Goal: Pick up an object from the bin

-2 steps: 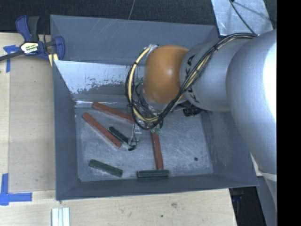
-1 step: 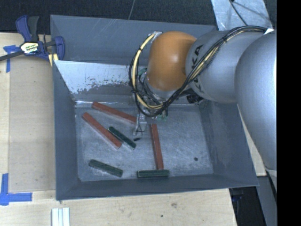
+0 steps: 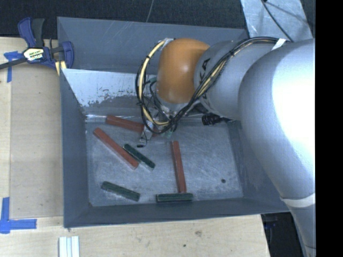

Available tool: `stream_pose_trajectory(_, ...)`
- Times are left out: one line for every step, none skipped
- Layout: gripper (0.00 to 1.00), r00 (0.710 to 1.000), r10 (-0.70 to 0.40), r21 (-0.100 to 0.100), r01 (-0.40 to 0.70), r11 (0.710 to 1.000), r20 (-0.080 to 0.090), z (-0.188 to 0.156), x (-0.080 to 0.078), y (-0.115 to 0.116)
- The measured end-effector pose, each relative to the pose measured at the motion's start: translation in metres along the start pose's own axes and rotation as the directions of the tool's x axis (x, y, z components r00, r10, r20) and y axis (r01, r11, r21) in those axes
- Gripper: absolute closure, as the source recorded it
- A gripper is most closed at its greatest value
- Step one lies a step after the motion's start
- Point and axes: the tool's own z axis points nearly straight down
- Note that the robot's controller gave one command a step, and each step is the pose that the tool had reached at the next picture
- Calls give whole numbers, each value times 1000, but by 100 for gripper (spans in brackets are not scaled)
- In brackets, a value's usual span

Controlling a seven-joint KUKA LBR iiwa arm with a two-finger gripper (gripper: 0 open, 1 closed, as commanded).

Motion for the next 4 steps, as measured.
stream_pose_trajectory(100, 1000, 1, 0, -1, 1000, 0, 0, 0, 0)
stream_pose_trajectory(100, 1000, 11, 1, -11, 1000, -2, -104, 5, -15)
stream_pose_trajectory(100, 1000, 12, 1, -12, 1000, -2, -104, 5, -16)
stream_pose_trajectory(100, 1000, 7, 3, -7, 1000, -7, -149, 10, -15)
